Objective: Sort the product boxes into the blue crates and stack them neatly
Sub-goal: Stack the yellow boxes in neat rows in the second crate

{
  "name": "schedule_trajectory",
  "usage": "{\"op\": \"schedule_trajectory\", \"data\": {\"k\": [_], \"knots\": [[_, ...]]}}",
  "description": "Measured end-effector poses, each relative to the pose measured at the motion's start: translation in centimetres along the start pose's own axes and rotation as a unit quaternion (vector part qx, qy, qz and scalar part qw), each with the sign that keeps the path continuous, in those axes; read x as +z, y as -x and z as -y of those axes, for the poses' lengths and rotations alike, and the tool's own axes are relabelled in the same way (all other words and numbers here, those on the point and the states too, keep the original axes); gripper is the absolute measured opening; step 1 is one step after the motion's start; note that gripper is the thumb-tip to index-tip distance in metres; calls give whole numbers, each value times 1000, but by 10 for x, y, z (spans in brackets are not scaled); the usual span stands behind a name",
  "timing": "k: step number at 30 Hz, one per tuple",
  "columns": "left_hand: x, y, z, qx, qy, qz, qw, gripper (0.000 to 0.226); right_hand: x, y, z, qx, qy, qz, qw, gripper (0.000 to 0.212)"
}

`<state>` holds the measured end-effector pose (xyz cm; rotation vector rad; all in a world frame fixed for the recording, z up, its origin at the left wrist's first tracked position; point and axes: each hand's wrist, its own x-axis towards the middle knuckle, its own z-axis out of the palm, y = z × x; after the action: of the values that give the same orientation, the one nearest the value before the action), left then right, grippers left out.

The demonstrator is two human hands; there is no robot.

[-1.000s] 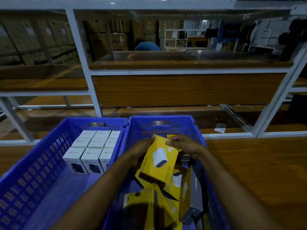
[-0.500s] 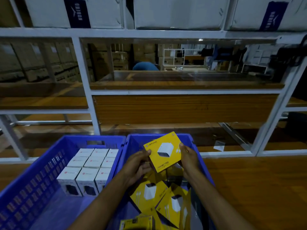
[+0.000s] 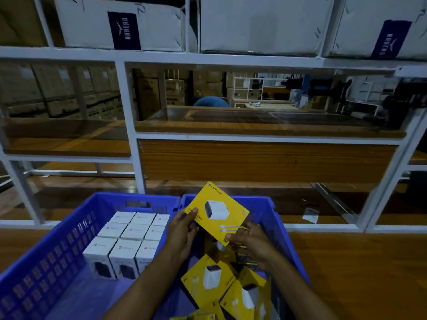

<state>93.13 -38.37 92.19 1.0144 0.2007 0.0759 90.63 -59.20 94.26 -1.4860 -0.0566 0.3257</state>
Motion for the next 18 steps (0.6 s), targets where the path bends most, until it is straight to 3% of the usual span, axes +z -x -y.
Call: {"op": "schedule_trajectory", "data": {"k": [4, 7, 10, 14, 18], "knots": [[1, 0, 2, 0, 2, 10, 1000, 43, -2, 0, 3, -31, -37, -21, 999, 34], [2, -1, 2, -8, 0, 19, 1000, 41, -5, -6, -2, -149, 77, -92, 981, 39], [6, 4, 1, -12, 0, 17, 1000, 28, -4, -9, -14, -278, 271, -139, 911, 39], [2, 0, 3, -24, -12, -21, 999, 27, 5, -9, -24, -395, 409, -162, 806, 48], [1, 0, 0, -22, 2, -35, 999, 25, 9, -11, -30, -399, 436, -173, 788, 77]]}}
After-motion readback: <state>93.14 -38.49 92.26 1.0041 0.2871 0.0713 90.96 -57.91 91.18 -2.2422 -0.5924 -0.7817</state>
